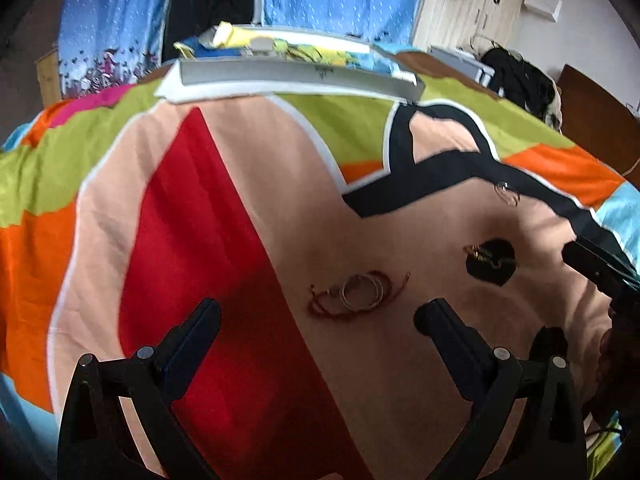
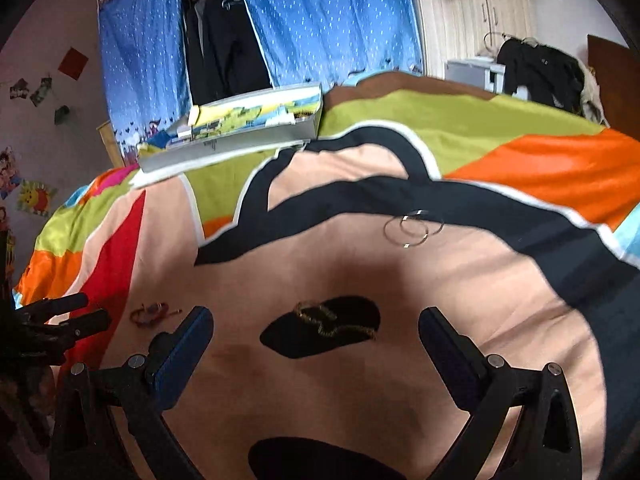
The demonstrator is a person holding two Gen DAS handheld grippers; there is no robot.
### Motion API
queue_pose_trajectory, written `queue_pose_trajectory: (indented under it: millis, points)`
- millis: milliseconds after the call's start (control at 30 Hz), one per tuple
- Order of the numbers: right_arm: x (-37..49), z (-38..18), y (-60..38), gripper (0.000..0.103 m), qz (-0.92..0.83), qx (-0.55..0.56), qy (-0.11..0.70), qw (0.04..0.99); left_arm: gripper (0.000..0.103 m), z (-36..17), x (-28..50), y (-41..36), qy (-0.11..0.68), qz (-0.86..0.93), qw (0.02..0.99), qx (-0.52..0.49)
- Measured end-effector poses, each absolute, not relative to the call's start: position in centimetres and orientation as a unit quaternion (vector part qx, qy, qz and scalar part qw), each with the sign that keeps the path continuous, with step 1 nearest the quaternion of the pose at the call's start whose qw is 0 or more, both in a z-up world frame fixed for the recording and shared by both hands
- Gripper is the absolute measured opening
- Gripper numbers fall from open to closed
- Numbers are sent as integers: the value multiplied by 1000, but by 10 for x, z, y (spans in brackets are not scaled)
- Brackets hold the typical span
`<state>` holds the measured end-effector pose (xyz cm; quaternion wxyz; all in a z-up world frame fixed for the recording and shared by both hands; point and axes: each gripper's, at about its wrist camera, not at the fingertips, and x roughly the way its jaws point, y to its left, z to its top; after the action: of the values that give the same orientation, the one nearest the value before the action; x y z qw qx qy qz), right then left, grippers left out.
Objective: Organize jewelry
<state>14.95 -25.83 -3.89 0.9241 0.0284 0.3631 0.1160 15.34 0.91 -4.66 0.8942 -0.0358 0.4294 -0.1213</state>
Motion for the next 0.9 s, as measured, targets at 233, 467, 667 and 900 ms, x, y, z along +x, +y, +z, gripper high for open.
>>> queue_pose_trajectory:
  millis: [233,467,667,900]
  points:
    - [168,-58,-253,103,130,24,393,910,100,-66,162,6,456,-128,880,-23]
    - [195,-76,-248,103,148,4,428,891,97,-79,172,5,462,-138,876,-19]
    - [212,-86,-240,103,176,-15,445,878,75,-83,174,1,457,-157,875,-8]
    - [229,-98,-244,97,172,-15,464,869,47,-89,180,-1,462,-183,867,-24]
